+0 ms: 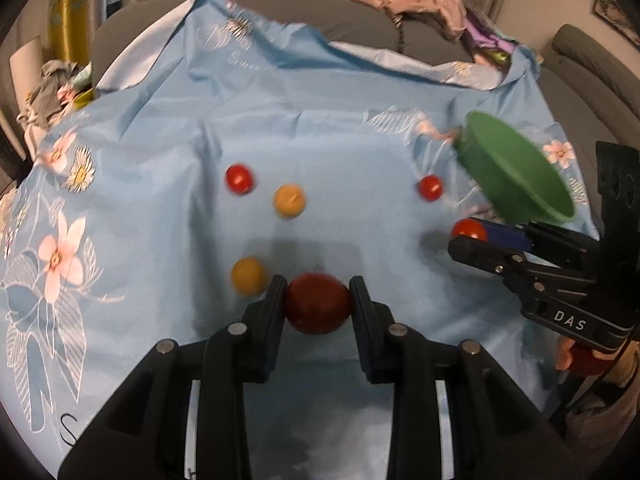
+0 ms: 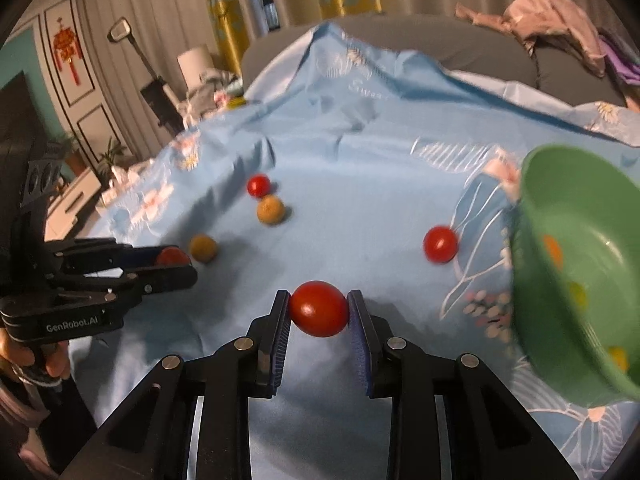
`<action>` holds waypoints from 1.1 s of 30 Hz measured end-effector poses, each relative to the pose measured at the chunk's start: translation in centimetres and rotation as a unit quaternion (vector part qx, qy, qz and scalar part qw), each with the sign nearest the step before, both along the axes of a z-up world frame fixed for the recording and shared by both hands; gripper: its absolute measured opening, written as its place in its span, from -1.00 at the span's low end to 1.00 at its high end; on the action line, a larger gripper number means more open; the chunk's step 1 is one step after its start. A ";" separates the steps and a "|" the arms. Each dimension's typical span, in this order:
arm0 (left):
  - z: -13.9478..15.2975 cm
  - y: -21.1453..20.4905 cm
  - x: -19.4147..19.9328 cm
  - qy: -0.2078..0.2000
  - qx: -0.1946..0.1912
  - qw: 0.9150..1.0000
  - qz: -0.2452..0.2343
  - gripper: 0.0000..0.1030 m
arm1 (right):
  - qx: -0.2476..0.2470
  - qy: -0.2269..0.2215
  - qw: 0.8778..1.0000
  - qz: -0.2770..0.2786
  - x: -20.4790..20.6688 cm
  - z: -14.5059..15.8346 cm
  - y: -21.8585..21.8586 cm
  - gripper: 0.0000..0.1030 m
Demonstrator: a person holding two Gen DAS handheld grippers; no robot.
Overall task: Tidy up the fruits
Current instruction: 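Carry both tomatoes over the green bowl and open both tools to drop them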
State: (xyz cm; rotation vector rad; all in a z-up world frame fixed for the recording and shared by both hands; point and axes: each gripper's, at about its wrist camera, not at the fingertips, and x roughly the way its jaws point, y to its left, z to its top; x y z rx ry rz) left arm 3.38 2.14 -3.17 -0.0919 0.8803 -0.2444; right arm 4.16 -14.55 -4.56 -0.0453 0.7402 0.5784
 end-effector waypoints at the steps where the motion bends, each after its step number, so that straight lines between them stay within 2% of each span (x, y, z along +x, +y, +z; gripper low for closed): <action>1: 0.3 -0.4 0.2 -0.001 -0.004 1.000 -0.005 -0.39 | 0.008 -0.008 1.000 -0.006 -0.1 0.5 -0.6 -0.41; 5: 1.7 -2.5 1.0 -0.016 -0.003 1.000 -0.025 -0.39 | 0.041 -0.030 0.998 -0.041 -0.4 2.2 -3.5 -0.41; 11: 4.0 -7.2 2.6 -0.041 -0.009 0.997 -0.072 -0.39 | 0.064 -0.064 0.991 -0.101 -0.8 3.9 -7.9 -0.41; 19: 6.2 -15.3 4.8 -0.076 -0.007 0.985 -0.157 -0.39 | 0.084 -0.078 0.977 -0.181 -1.1 4.3 -13.2 -0.41; 26: 5.1 -20.0 7.6 -0.055 -0.007 0.980 -0.191 -0.39 | 0.080 -0.058 0.971 -0.218 -0.7 3.4 -15.8 -0.41; 33: 3.3 -21.2 8.4 -0.025 0.002 0.981 -0.195 -0.34 | 0.067 -0.033 0.968 -0.239 -0.3 2.4 -17.0 -0.40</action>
